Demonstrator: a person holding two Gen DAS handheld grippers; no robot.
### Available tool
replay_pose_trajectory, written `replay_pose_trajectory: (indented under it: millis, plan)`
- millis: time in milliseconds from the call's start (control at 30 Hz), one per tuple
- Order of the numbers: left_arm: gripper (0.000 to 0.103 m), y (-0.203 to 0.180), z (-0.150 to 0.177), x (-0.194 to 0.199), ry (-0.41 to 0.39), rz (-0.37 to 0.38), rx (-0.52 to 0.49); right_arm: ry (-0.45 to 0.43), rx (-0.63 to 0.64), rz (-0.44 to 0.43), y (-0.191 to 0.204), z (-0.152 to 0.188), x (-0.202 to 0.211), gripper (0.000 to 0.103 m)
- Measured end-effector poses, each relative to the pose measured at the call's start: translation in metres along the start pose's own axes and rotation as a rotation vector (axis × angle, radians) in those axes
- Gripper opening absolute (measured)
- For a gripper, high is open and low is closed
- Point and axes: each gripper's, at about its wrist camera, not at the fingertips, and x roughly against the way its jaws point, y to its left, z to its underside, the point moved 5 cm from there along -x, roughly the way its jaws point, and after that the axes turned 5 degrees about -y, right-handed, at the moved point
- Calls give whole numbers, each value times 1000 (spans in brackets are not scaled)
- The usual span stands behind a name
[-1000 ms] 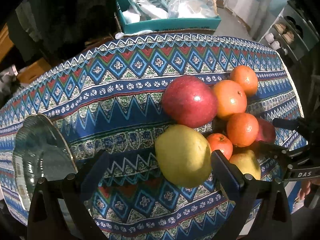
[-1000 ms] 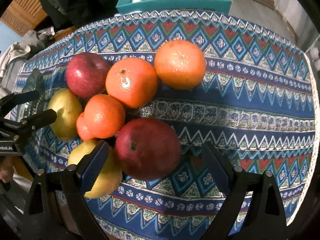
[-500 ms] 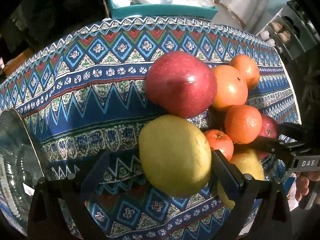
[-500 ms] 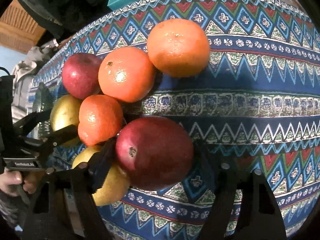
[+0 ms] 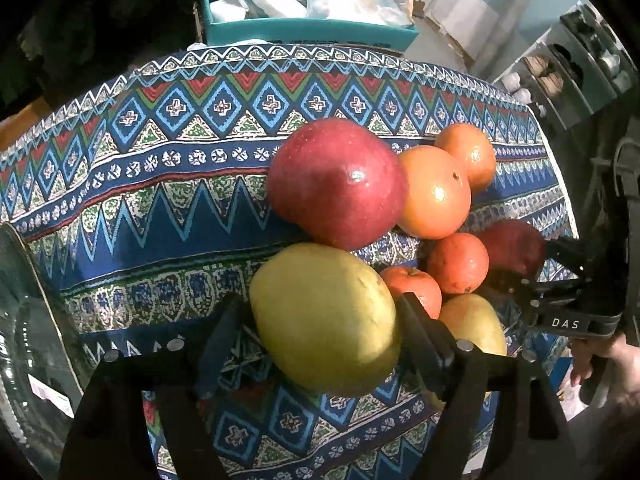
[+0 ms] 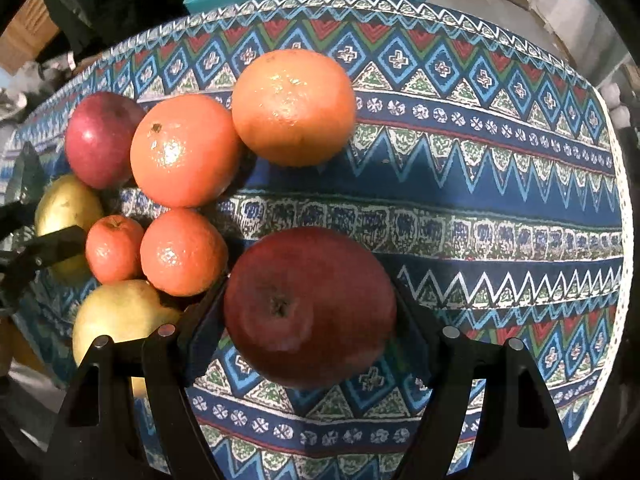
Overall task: Organize fruits
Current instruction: 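Close the left tool on the yellow pear while the right tool grasps the red apple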
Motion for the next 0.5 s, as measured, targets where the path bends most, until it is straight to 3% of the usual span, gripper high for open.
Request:
replay_pose_trajectory:
  millis: [167,300,500]
  plan:
    - [73,-2,1,0,-4,18,-5,-10,17,9,-11,1,1,77]
    - [72,-2,3,2,-16,18,-24,-25,43,37,-7,6,0,76]
    - [71,-5,12,13,-57,-28,-80,-50,50,62,0,21,12,76]
